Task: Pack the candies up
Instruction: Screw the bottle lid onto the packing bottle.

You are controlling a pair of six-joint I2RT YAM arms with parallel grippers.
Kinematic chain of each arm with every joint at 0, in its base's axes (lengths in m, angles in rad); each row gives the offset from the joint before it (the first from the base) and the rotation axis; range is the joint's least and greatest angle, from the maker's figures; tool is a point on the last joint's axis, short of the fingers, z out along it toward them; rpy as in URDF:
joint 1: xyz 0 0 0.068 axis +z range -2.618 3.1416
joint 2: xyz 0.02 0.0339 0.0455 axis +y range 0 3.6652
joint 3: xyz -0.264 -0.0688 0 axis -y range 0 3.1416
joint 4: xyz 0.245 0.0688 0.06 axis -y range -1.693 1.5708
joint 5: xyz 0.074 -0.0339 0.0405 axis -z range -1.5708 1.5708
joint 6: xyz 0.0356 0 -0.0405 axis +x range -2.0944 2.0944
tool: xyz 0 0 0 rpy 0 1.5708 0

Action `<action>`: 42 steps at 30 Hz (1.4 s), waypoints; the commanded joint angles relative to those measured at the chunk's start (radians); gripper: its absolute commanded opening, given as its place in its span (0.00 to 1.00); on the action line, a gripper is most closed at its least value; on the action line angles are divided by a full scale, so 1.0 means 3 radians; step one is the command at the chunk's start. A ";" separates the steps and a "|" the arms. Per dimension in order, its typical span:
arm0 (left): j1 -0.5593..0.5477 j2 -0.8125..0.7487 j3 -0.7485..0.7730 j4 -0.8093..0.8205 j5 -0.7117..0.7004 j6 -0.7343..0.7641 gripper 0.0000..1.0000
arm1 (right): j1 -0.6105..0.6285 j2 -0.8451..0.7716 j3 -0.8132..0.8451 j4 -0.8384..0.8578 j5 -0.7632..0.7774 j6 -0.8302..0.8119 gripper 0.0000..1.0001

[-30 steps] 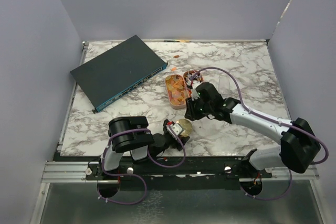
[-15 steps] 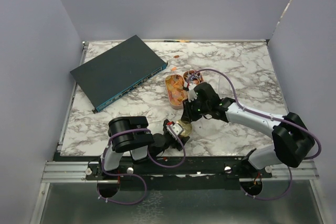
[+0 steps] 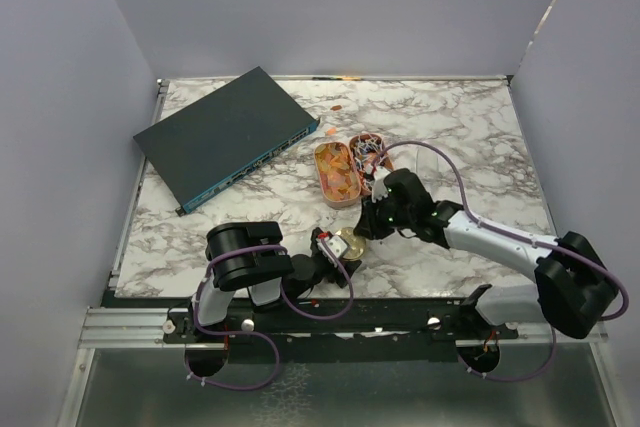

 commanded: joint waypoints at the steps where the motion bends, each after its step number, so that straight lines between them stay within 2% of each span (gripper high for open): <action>1: 0.0034 0.0215 -0.0178 0.0809 0.0068 -0.0216 0.57 | 0.0101 -0.0224 -0.0356 -0.0404 -0.0110 0.0297 0.20; 9: 0.0035 0.0215 -0.0183 0.0810 0.0054 -0.0204 0.57 | 0.0440 -0.0913 -0.0720 -0.0555 -0.0010 0.0795 0.18; 13: 0.0039 0.0212 -0.0183 0.0808 0.0054 -0.0205 0.57 | 0.0493 -0.1199 -0.0621 -0.0810 0.0208 0.0826 0.21; 16: 0.0039 0.0207 -0.0188 0.0811 0.0064 -0.0213 0.57 | 0.0494 -0.1289 -0.0336 -0.1021 0.0474 0.0746 0.26; 22: 0.0039 0.0194 -0.0198 0.0809 0.0066 -0.0219 0.57 | 0.0490 -0.0952 0.0258 -0.1205 0.0854 0.0430 0.27; 27: 0.0039 0.0195 -0.0199 0.0810 0.0077 -0.0224 0.57 | 0.0454 -0.0497 0.0534 -0.1054 0.0957 0.0130 0.27; 35: 0.0039 0.0196 -0.0197 0.0812 0.0100 -0.0238 0.56 | 0.0170 0.0152 0.0689 -0.0618 0.0428 -0.0175 0.27; 42: 0.0039 0.0200 -0.0201 0.0812 0.0104 -0.0245 0.56 | 0.0078 0.0391 0.0692 -0.0400 0.0028 -0.0170 0.27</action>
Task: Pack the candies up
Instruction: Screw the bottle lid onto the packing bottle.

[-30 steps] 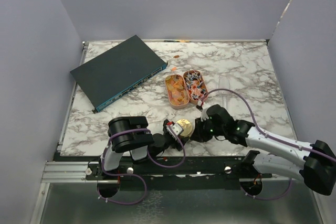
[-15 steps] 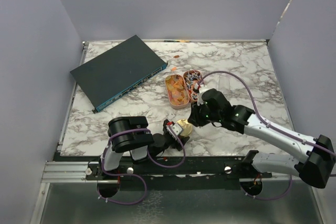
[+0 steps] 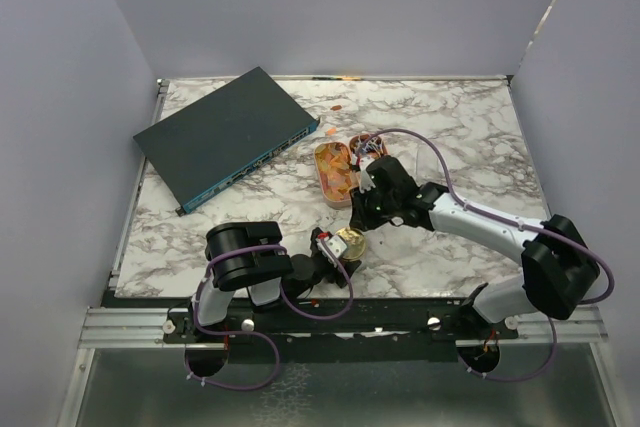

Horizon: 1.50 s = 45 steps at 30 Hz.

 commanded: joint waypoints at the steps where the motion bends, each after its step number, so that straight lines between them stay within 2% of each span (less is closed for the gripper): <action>1: 0.0037 0.0210 -0.0190 0.0812 0.0096 -0.0250 0.56 | -0.0039 0.0093 0.0071 0.0235 -0.0362 -0.0085 0.27; 11: 0.0037 0.0229 -0.0174 0.0811 0.0106 -0.0255 0.56 | -0.0055 0.0155 -0.0128 0.0302 -0.0450 -0.0060 0.26; 19: 0.0037 0.0217 -0.0178 0.0807 0.0102 -0.0259 0.56 | -0.0055 0.0009 -0.0415 0.0235 -0.0482 -0.0023 0.25; 23: 0.0037 0.0217 -0.0176 0.0813 0.0091 -0.0257 0.56 | -0.0053 -0.0151 -0.0632 0.0192 -0.0515 0.0071 0.18; 33: 0.0038 0.0200 -0.0159 0.0785 0.0037 -0.0227 0.56 | 0.0115 -0.0701 -0.1090 0.0086 -0.0502 0.0532 0.15; 45: 0.0047 0.0004 -0.0010 0.0283 0.0003 -0.0159 0.54 | 0.0284 -0.1434 -0.1381 -0.0225 -0.0308 0.1004 0.12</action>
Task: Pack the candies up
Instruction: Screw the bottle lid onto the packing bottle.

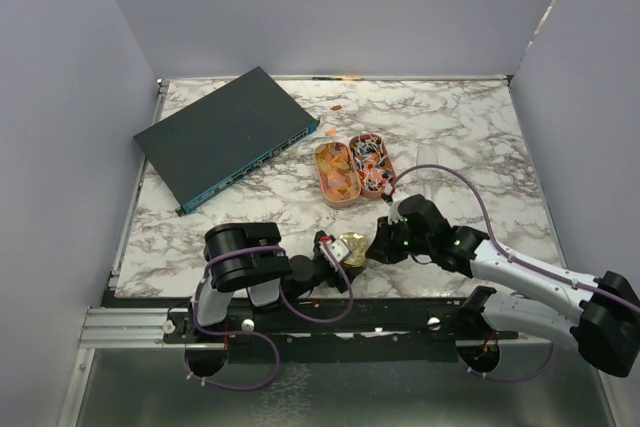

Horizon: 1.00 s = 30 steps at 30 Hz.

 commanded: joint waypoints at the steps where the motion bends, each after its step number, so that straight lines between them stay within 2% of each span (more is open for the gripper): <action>1: 0.0075 0.0041 -0.0021 0.0272 -0.0186 -0.0193 0.54 | 0.0113 -0.0230 -0.0206 -0.0548 -0.0222 0.0277 0.12; 12: 0.0075 -0.0096 0.0022 0.0070 -0.0173 -0.0200 0.59 | 0.0111 -0.0811 0.0081 -0.0735 0.0398 0.0418 0.23; 21: 0.0075 -0.0354 -0.0019 -0.0202 -0.0145 -0.0219 0.73 | 0.0114 -0.0625 0.0435 -0.0764 0.0747 0.0136 0.36; 22: 0.0075 -0.0380 -0.0031 -0.0222 -0.0155 -0.0221 0.81 | 0.0114 -0.0606 0.0467 -0.0763 0.0775 0.0104 0.37; 23: 0.0071 -0.0414 -0.0042 -0.0251 -0.0163 -0.0221 0.97 | 0.0112 -0.0583 0.0500 -0.0767 0.0797 0.0077 0.38; 30: 0.0033 -0.0646 -0.0104 -0.0486 -0.0257 -0.0226 0.99 | 0.0113 -0.0478 0.0697 -0.0763 0.0883 -0.0066 0.40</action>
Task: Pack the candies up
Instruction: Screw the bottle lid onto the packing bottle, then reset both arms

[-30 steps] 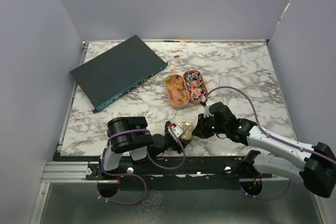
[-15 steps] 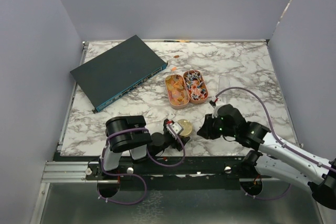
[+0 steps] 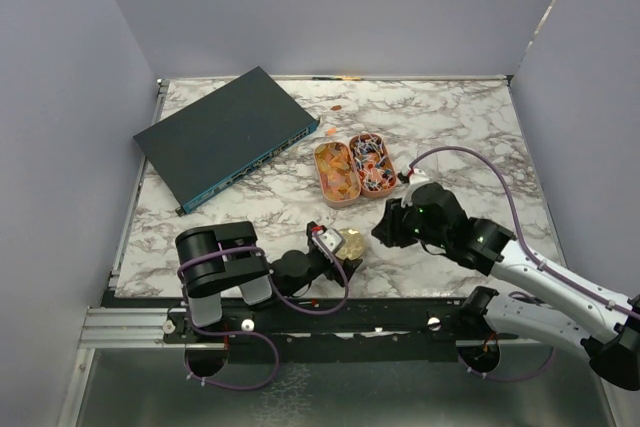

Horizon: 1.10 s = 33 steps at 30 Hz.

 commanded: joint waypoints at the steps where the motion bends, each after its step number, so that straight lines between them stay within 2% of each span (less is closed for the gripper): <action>1: -0.0039 -0.0171 -0.0063 -0.0227 -0.0142 -0.0034 0.99 | 0.0013 0.0042 0.0161 -0.0056 0.0182 -0.0154 0.40; 10: -0.0126 -0.0634 -0.0114 -0.0830 -0.0332 -0.0062 0.99 | 0.0013 0.0091 0.0326 -0.0100 0.0290 -0.0267 0.44; 14: -0.0131 -0.0997 0.0087 -0.1800 -0.0435 -0.0143 0.99 | 0.0016 0.0141 0.0396 -0.0114 0.0324 -0.0319 0.44; 18: -0.0153 -0.1456 0.0077 -0.2223 -0.0485 -0.0221 0.99 | 0.0014 0.0166 0.0435 -0.0107 0.0410 -0.0361 0.47; 26: -0.0153 -0.2179 0.0217 -0.3291 -0.0348 -0.0377 0.99 | 0.0016 0.0202 0.0562 -0.0156 0.0603 -0.0453 0.65; 28: -0.0153 -0.2315 0.0285 -0.3545 -0.0332 -0.0426 0.99 | 0.0015 0.0210 0.0605 -0.0179 0.0695 -0.0466 0.74; 33: -0.0147 -0.2609 0.0617 -0.4252 -0.0475 -0.0595 0.99 | 0.0016 0.0185 0.0694 -0.0191 0.0875 -0.0526 0.89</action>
